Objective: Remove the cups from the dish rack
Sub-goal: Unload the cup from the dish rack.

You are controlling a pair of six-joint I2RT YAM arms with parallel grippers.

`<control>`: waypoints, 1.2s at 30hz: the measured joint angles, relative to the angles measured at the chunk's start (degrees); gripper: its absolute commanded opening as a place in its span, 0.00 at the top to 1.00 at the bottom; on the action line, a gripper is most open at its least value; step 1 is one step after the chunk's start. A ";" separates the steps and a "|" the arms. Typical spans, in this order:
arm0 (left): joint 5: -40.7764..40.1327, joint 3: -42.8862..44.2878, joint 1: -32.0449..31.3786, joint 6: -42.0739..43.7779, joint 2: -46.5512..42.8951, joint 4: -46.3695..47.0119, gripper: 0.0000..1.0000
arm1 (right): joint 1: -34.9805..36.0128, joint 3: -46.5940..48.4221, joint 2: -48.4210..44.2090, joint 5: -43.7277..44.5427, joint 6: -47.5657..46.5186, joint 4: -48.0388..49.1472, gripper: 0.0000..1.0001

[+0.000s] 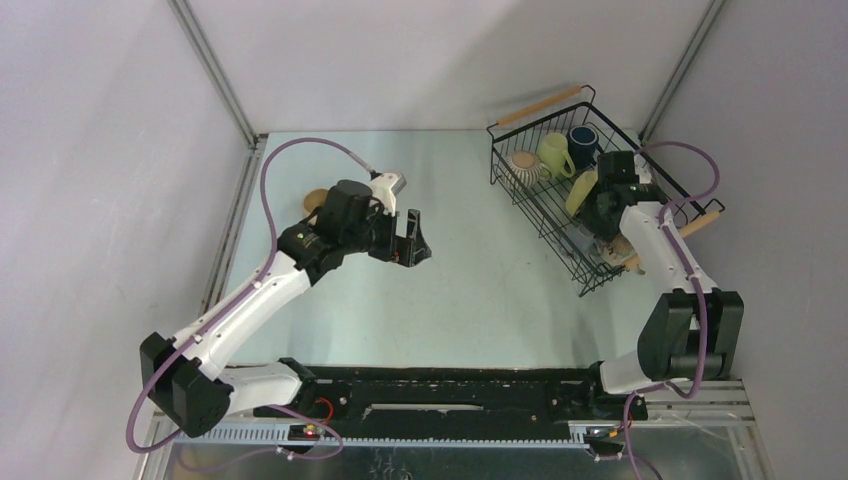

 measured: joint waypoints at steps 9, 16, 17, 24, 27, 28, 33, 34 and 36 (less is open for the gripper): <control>0.02 0.00 0.00 0.00 0.31 0.00 0.00 | 1.07 0.00 0.04 0.46 1.11 3.58 0.72; 0.04 0.00 0.00 0.02 0.35 0.00 0.00 | 2.21 0.00 1.44 1.44 1.31 5.14 0.72; 0.04 0.00 0.00 0.00 0.35 0.00 0.00 | 2.32 0.00 1.57 1.57 1.33 5.22 0.72; 1.60 -1.01 -0.02 -0.76 0.57 1.14 0.00 | 2.71 0.92 1.86 1.90 1.25 4.57 0.72; 3.69 -1.01 -0.04 -3.19 1.20 3.45 0.00 | 2.80 3.30 1.86 1.90 1.09 3.78 0.72; 4.42 -1.01 -0.04 -4.20 1.40 4.57 0.00 | 2.82 4.35 1.86 1.92 1.01 3.61 0.72; 7.10 -0.90 -0.07 -10.27 3.48 12.48 0.00 | 2.49 7.98 1.86 2.16 0.20 2.73 0.72; 7.45 -0.79 -0.07 -11.43 4.26 14.12 0.00 | 2.34 8.41 1.86 2.12 0.04 2.51 0.72; 8.50 0.09 -0.13 -14.93 6.86 18.51 0.00 | 1.88 9.20 1.84 2.01 -0.37 1.90 0.72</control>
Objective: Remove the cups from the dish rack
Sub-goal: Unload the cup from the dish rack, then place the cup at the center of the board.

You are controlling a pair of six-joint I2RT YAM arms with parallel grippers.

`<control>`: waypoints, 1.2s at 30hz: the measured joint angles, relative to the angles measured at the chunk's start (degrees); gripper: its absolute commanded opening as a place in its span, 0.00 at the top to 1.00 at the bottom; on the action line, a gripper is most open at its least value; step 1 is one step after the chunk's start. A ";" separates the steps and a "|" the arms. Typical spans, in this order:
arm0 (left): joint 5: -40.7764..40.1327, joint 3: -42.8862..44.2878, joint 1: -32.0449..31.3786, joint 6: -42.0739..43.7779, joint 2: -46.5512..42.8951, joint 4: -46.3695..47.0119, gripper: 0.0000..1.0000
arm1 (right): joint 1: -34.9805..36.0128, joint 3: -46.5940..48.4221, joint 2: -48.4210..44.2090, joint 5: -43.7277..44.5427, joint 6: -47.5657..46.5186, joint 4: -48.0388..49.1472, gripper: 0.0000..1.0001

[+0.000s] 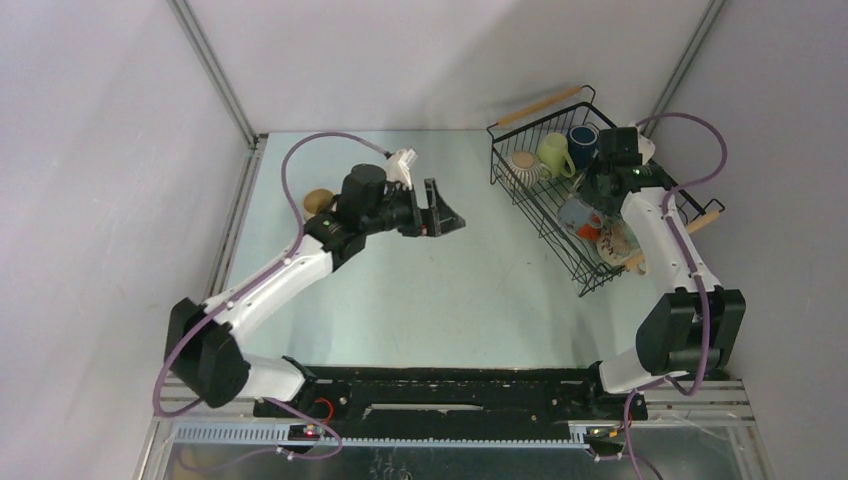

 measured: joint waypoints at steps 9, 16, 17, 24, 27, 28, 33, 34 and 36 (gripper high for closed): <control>2.27 10.19 -1.70 -12.15 16.15 18.78 0.00 | -1.27 6.38 -0.07 -1.09 -0.87 -4.11 0.73; 4.28 18.25 -2.82 -17.70 25.16 26.43 0.00 | -1.27 10.03 -0.74 -3.89 -0.52 -5.84 0.73; 4.57 19.21 -2.91 -18.18 26.21 27.04 0.00 | -1.27 10.45 -0.79 -4.39 -0.44 -5.97 0.73; 5.51 24.11 -3.54 -21.66 32.72 29.59 0.00 | -1.27 12.57 -1.22 -7.37 0.28 -7.50 0.73; 6.05 25.57 -3.78 -22.88 35.21 30.36 0.00 | -1.27 12.87 -1.88 -8.68 0.72 -8.13 0.73; 6.14 25.88 -3.87 -23.37 35.91 30.62 0.00 | -1.27 13.18 -2.03 -9.07 0.87 -8.44 0.73; 6.69 27.02 -4.04 -26.40 38.91 32.28 0.01 | -1.27 14.60 -2.73 -10.84 1.64 -8.90 0.73; 6.82 27.36 -4.04 -27.39 39.60 33.03 0.01 | -1.27 14.75 -2.91 -11.21 1.79 -8.83 0.73; 7.41 27.96 -4.04 -29.49 41.03 34.86 0.01 | -1.27 14.97 -3.04 -12.20 2.16 -8.85 0.74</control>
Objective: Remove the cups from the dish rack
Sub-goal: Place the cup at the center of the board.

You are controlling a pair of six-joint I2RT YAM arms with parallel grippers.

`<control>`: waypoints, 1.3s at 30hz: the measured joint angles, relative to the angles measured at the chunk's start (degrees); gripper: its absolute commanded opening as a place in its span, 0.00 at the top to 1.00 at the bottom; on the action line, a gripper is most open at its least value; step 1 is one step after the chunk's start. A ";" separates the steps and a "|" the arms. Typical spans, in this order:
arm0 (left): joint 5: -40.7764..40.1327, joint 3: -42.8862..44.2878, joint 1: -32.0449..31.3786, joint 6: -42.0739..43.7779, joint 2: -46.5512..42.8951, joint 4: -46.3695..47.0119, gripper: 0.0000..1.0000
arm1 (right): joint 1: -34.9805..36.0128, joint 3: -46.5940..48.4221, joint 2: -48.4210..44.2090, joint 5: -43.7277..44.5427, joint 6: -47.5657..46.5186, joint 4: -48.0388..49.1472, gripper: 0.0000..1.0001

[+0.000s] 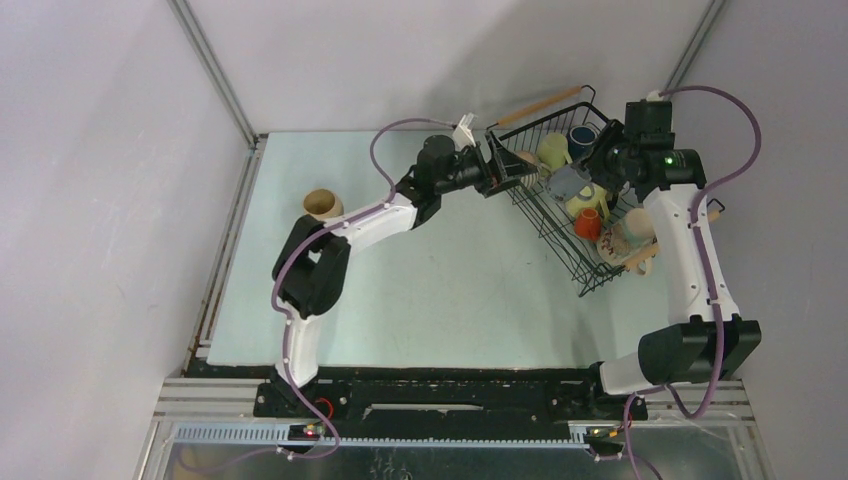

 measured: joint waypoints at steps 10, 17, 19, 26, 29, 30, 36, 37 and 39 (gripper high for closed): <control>1.92 0.11 -0.22 -12.20 4.13 10.56 0.01 | 0.00 0.17 -0.02 -5.66 1.99 0.44 0.74; 2.78 0.11 -0.42 -19.47 5.49 17.59 0.04 | -0.17 0.17 -0.02 -8.98 2.84 1.36 0.74; 3.02 0.11 -0.42 -21.75 5.66 20.28 0.06 | -0.66 0.15 -0.02 -10.58 3.32 1.70 0.74; 3.10 -0.76 -0.20 -30.45 6.14 29.90 0.27 | -3.87 0.15 -0.02 -17.90 5.33 5.64 0.74; 3.15 -1.77 -0.15 -33.92 6.14 34.03 0.34 | -4.17 0.15 0.02 -20.94 6.27 7.28 0.74; 3.23 -1.77 -0.15 -34.86 6.16 34.84 0.37 | -4.20 0.15 0.02 -21.84 6.56 7.63 0.74; 3.69 -1.77 -0.15 -38.18 6.16 38.62 0.51 | -4.50 -0.20 0.02 -26.45 8.13 10.62 0.74; 3.67 -1.77 -0.15 -38.66 6.16 39.04 0.52 | -4.59 -0.46 0.00 -27.06 8.44 11.19 0.74; 3.69 -1.77 -0.15 -39.54 6.16 39.52 0.54 | -4.85 -0.92 0.00 -28.30 9.09 12.17 0.74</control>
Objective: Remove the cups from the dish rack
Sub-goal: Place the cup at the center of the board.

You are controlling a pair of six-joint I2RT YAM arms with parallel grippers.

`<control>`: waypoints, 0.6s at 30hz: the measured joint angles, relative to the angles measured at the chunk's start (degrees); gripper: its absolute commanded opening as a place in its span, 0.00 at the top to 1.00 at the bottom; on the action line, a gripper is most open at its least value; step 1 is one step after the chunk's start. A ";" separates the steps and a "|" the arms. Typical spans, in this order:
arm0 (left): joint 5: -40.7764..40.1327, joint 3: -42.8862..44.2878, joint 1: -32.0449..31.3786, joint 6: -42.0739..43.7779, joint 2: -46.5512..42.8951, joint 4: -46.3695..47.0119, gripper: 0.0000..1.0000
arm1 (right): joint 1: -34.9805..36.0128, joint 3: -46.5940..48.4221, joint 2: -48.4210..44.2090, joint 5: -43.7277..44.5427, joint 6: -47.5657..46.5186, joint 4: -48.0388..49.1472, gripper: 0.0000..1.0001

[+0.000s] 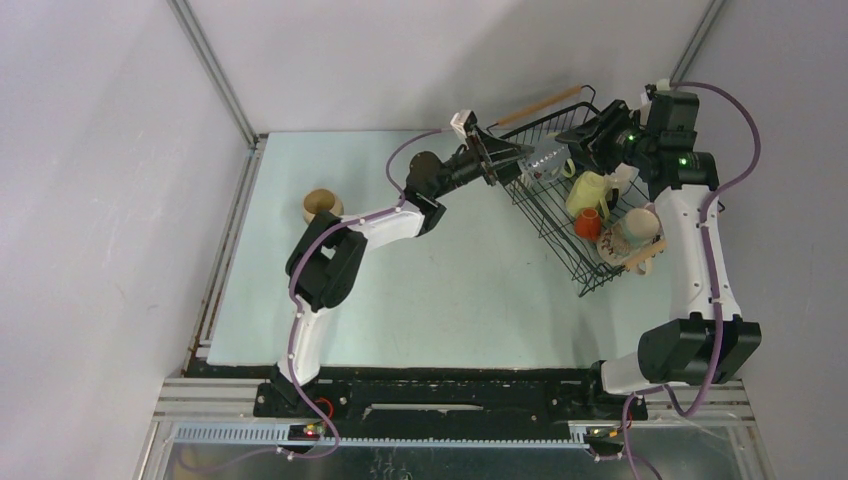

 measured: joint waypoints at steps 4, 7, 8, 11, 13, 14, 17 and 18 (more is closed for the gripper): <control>0.15 0.00 0.02 -1.11 0.02 0.66 0.58 | -0.33 -1.27 -0.17 -1.92 1.07 1.77 0.74; 0.20 0.00 0.07 -1.62 0.22 0.81 0.65 | -0.66 -3.80 -0.98 -3.34 2.40 4.35 0.74; 0.22 0.00 0.07 -1.68 0.33 0.81 0.67 | -0.74 -4.63 -1.33 -3.78 2.89 5.05 0.74; 0.39 0.00 0.13 -1.81 0.72 0.79 0.74 | -0.83 -7.21 -2.56 -5.20 4.20 6.73 0.74; 0.50 0.00 0.17 -1.99 0.76 0.74 0.82 | -0.83 -8.35 -3.23 -5.86 4.76 7.37 0.74; 0.57 0.00 0.22 -2.03 0.76 0.74 0.91 | -0.85 -8.85 -3.58 -6.16 5.01 7.74 0.74; 0.57 0.00 0.22 -2.21 0.76 1.25 1.00 | -0.83 -9.81 -4.63 -6.40 5.49 8.17 0.73; 0.66 0.00 0.22 -2.05 0.74 1.68 1.00 | -0.90 -10.12 -4.85 -6.32 5.44 8.11 0.70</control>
